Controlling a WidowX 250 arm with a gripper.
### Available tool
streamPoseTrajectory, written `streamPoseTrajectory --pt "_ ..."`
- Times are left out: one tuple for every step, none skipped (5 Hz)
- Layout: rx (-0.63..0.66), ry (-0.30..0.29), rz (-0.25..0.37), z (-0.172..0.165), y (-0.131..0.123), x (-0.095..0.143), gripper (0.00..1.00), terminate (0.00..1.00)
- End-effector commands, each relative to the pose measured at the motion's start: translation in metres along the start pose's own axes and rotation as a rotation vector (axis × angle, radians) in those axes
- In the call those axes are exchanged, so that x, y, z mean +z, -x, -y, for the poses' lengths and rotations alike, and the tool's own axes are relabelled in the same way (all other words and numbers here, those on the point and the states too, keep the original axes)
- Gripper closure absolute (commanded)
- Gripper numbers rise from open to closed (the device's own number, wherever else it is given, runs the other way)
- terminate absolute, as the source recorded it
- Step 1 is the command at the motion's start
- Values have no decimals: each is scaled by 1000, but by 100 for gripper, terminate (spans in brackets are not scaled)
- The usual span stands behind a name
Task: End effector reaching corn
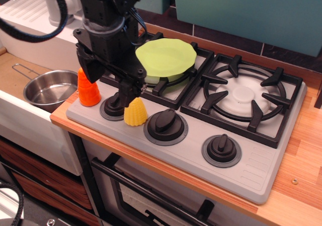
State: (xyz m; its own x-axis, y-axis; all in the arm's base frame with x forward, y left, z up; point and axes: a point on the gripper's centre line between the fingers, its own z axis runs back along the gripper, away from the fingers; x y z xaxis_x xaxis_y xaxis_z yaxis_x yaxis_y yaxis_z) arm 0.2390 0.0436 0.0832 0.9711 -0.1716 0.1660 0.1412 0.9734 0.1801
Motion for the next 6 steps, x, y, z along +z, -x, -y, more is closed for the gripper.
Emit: streamPoseTrajectory --pt "-7 -27 42 8 2 8 0 0" --pt "2 -50 47 21 3 2 0 0" --pt "-1 -56 59 22 0 -5 0 0" --pt "-23 -57 74 16 -2 -12 0 0" --pt "-52 -33 92 7 -14 -23 0 0" --pt "-88 -9 118 -4 -29 -37 0 0"
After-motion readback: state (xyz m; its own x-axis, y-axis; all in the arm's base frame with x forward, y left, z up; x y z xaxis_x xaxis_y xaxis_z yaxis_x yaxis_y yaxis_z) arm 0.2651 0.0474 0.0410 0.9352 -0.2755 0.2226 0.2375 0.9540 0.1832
